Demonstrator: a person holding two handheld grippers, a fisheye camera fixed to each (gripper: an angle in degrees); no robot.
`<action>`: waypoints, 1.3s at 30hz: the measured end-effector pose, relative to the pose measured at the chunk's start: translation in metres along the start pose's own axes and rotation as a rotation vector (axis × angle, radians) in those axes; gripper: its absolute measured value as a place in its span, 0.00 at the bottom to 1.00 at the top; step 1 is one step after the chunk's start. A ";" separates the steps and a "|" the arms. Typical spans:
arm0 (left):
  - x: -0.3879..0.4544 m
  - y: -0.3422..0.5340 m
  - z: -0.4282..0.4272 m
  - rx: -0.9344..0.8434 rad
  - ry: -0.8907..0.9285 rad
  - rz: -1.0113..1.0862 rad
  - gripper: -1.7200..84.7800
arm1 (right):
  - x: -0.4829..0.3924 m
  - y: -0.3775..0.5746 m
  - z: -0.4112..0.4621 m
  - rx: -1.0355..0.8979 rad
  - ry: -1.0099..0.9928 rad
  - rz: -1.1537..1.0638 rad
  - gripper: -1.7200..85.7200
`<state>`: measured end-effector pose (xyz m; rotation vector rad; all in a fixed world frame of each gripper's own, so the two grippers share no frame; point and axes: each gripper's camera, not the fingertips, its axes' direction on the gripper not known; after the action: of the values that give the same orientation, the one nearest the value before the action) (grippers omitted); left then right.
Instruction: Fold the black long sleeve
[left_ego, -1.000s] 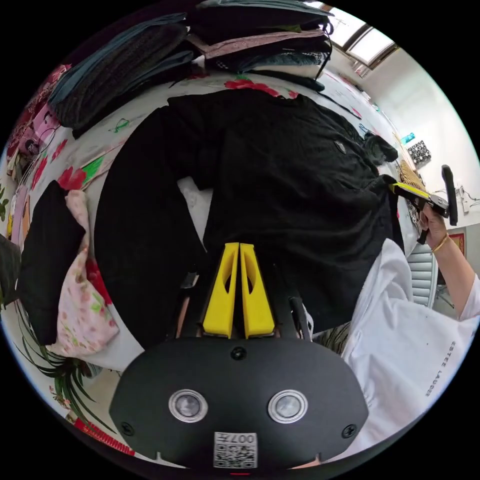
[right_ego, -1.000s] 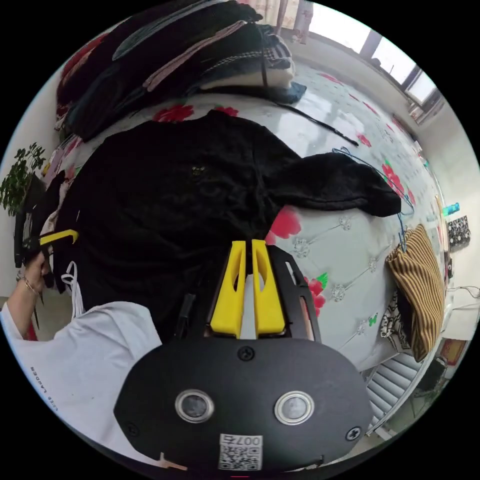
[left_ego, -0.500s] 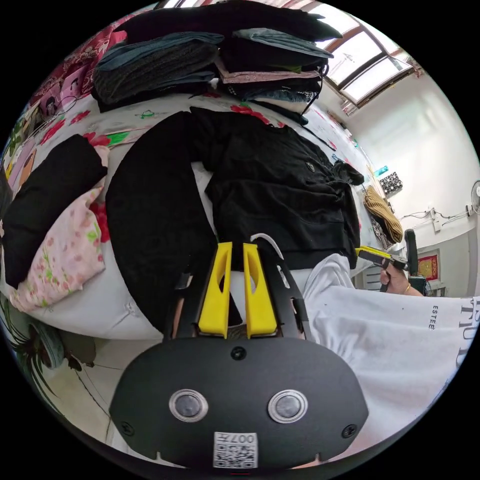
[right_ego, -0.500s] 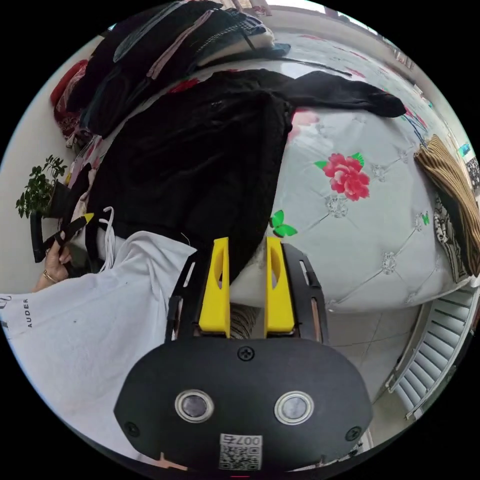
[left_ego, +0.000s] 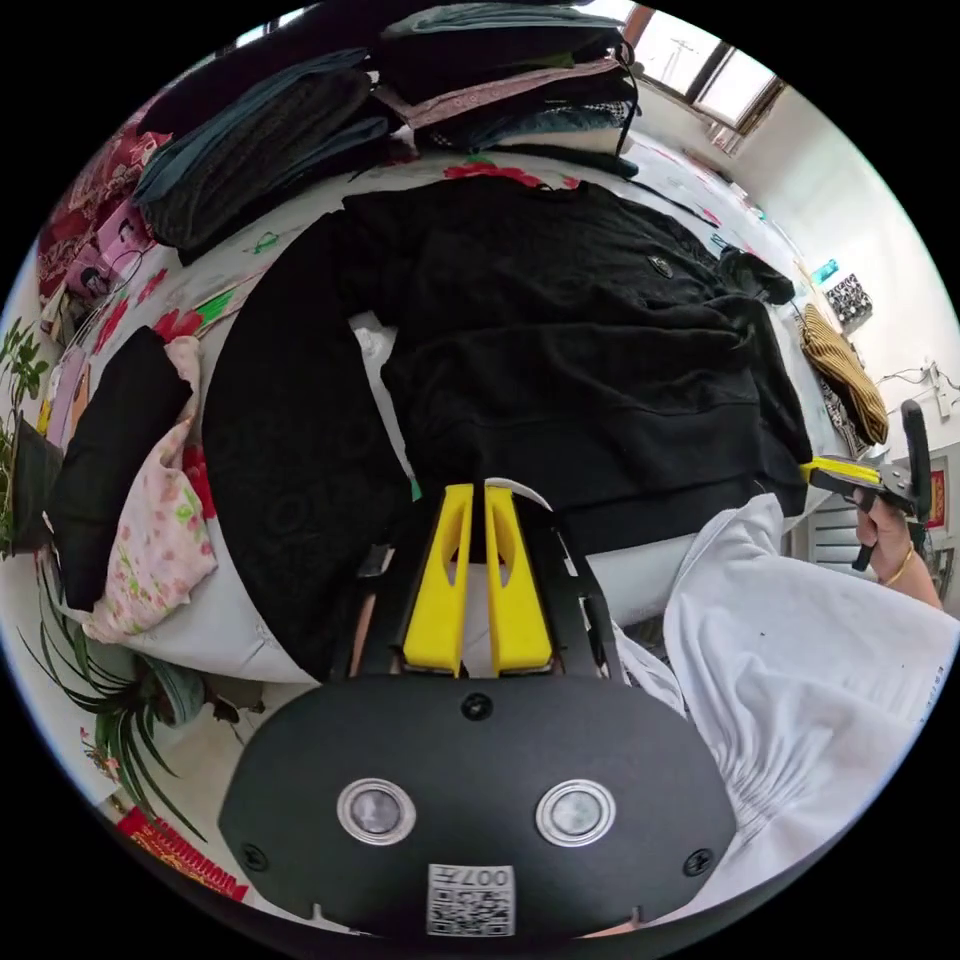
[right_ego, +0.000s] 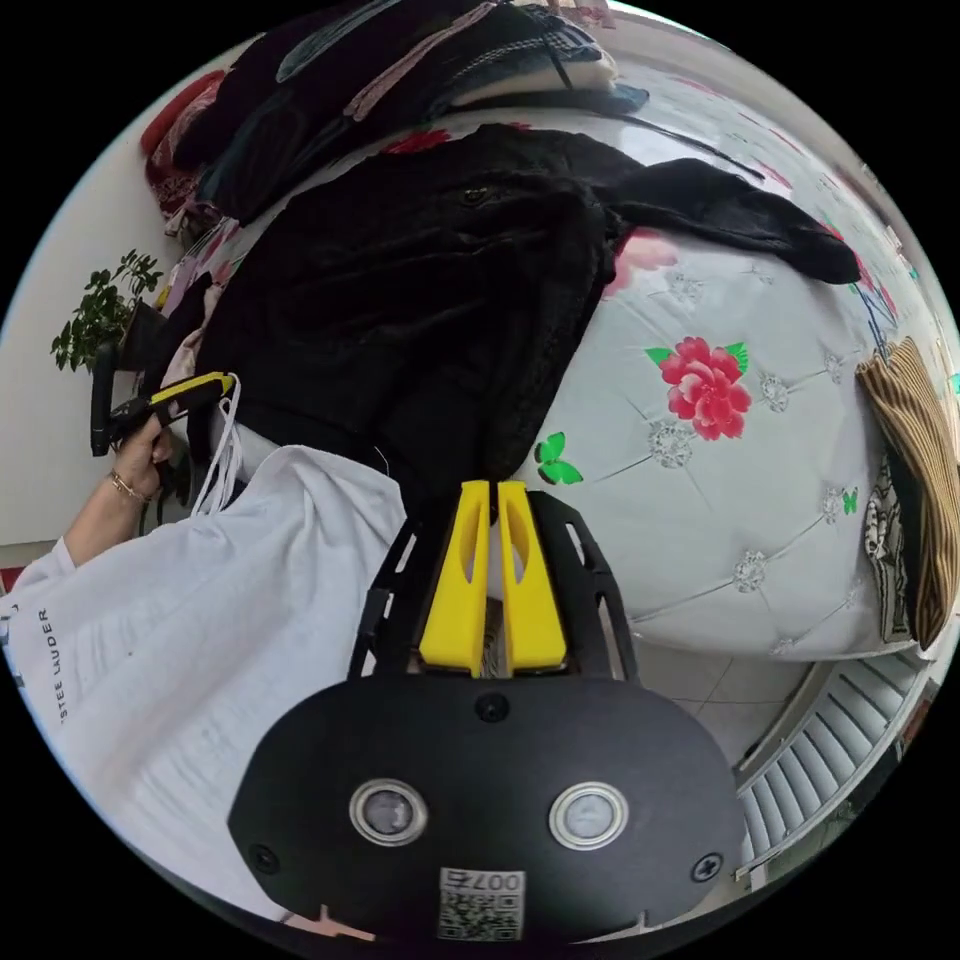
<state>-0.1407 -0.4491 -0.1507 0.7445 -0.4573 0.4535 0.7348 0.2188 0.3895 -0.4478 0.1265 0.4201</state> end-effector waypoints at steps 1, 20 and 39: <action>-0.004 0.003 -0.004 0.008 0.025 -0.016 0.02 | 0.011 0.007 -0.017 0.065 -0.026 0.007 0.02; -0.100 0.128 -0.084 0.135 0.438 -0.307 0.01 | 0.112 0.107 -0.110 0.088 -0.620 0.086 0.02; -0.019 0.024 -0.337 0.625 0.222 0.272 0.01 | 0.026 0.054 -0.391 0.899 -0.480 -0.417 0.02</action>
<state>-0.0913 -0.1939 -0.3666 1.2232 -0.2012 0.9479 0.7249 0.0985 0.0123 0.5138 -0.2414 0.0226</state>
